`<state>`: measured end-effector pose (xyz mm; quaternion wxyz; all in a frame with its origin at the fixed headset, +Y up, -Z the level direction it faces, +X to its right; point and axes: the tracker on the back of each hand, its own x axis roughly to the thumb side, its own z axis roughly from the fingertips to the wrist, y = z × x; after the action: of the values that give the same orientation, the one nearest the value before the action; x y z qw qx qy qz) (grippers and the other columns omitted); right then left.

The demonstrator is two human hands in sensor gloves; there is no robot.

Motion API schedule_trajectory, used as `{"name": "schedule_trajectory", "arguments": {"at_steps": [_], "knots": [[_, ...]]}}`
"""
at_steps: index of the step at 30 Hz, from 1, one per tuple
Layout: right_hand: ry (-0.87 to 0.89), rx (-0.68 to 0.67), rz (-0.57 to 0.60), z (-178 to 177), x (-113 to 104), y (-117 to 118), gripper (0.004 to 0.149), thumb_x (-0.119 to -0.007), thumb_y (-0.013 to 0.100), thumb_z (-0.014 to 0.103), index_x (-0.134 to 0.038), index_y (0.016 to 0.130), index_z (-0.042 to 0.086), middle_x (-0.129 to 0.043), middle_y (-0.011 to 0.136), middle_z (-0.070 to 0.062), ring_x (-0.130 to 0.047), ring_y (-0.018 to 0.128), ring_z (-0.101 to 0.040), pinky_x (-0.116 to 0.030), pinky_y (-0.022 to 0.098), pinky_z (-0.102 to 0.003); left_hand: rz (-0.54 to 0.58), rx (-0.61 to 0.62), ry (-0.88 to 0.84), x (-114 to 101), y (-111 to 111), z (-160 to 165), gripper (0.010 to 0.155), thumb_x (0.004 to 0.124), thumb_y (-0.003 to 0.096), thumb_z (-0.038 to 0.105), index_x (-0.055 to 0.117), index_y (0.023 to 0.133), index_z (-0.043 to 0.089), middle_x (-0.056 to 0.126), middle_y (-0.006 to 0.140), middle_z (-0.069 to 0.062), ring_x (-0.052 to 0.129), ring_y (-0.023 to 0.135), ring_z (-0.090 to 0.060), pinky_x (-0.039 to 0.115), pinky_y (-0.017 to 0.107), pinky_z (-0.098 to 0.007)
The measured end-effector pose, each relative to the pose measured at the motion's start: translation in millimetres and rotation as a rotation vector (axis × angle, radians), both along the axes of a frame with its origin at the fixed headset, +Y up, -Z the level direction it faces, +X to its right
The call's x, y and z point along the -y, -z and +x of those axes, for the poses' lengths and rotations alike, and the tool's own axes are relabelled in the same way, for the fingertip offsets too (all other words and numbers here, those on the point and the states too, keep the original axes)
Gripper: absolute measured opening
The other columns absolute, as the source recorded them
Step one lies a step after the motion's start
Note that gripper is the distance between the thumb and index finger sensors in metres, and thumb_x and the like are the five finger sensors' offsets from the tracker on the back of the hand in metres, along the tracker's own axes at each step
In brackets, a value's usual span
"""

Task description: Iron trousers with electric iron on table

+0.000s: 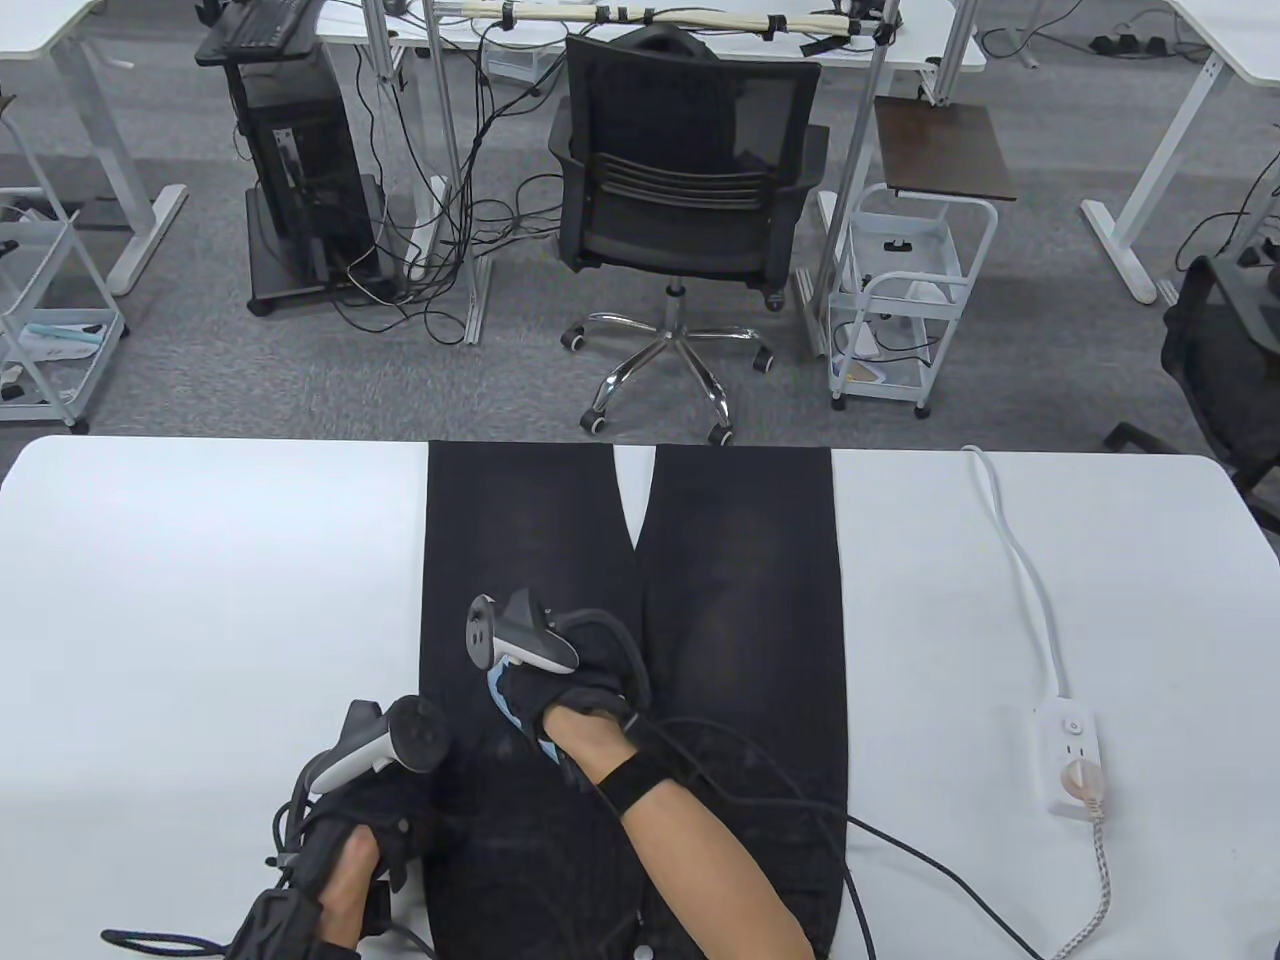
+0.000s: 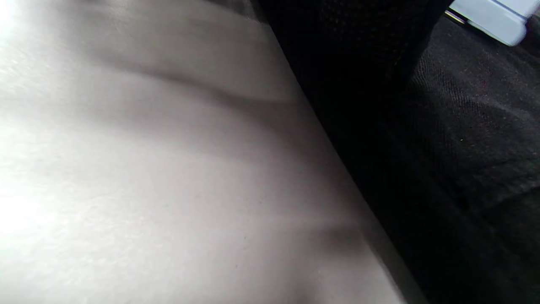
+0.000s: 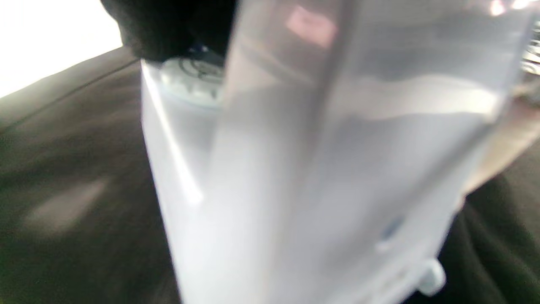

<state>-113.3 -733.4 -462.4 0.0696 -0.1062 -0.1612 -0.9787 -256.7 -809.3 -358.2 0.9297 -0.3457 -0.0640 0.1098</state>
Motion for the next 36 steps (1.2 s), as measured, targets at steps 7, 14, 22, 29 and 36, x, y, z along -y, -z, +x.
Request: {"name": "schedule_trajectory", "arguments": {"at_steps": [7, 14, 22, 29, 36], "knots": [[0.079, 0.169, 0.014, 14.7, 1.6, 32.7, 0.055, -0.073, 0.052, 0.049, -0.065, 0.083, 0.004, -0.089, 0.047, 0.007, -0.096, 0.027, -0.009, -0.09, 0.026, -0.039, 0.002, 0.006, 0.002, 0.0, -0.1, 0.8, 0.108, 0.084, 0.0507, 0.047, 0.004, 0.114, 0.012, -0.008, 0.112, -0.028, -0.003, 0.1, -0.057, 0.021, 0.065, -0.081], [0.117, 0.204, -0.045, 21.5, 1.2, 20.2, 0.053, -0.073, 0.052, 0.048, -0.065, 0.08, 0.004, -0.089, 0.044, 0.008, -0.096, 0.024, -0.008, -0.09, 0.025, -0.038, 0.003, 0.007, 0.006, -0.1, -0.1, 1.9, 0.107, 0.084, 0.0506, 0.047, 0.005, 0.114, 0.012, -0.008, 0.112, -0.029, -0.003, 0.1, -0.057, 0.021, 0.066, -0.081], [0.091, 0.053, -0.108, 21.3, 0.9, -26.8, 0.052, -0.073, 0.053, 0.047, -0.064, 0.08, 0.003, -0.089, 0.044, 0.007, -0.097, 0.025, -0.008, -0.09, 0.025, -0.038, 0.001, 0.007, 0.002, -0.1, 0.2, 2.3, 0.108, 0.084, 0.0507, 0.046, 0.004, 0.114, 0.011, -0.008, 0.112, -0.029, -0.003, 0.1, -0.057, 0.021, 0.065, -0.081], [0.105, -0.135, -0.148, 27.5, 1.3, -83.4, 0.052, -0.073, 0.054, 0.046, -0.064, 0.08, 0.003, -0.089, 0.044, 0.007, -0.097, 0.025, -0.009, -0.09, 0.025, -0.038, -0.002, -0.001, -0.011, 0.3, -0.4, 1.6, 0.107, 0.083, 0.0509, 0.047, 0.004, 0.114, 0.013, -0.009, 0.112, -0.027, -0.005, 0.1, -0.056, 0.019, 0.065, -0.08], [0.085, -0.296, -0.119, 36.7, 5.3, -139.5, 0.052, -0.073, 0.054, 0.046, -0.065, 0.08, 0.003, -0.089, 0.044, 0.007, -0.096, 0.025, -0.009, -0.09, 0.025, -0.038, -0.003, -0.002, -0.014, 0.5, -0.4, 0.9, 0.107, 0.083, 0.0508, 0.047, 0.004, 0.114, 0.012, -0.009, 0.111, -0.027, -0.005, 0.1, -0.055, 0.018, 0.065, -0.08]]}}
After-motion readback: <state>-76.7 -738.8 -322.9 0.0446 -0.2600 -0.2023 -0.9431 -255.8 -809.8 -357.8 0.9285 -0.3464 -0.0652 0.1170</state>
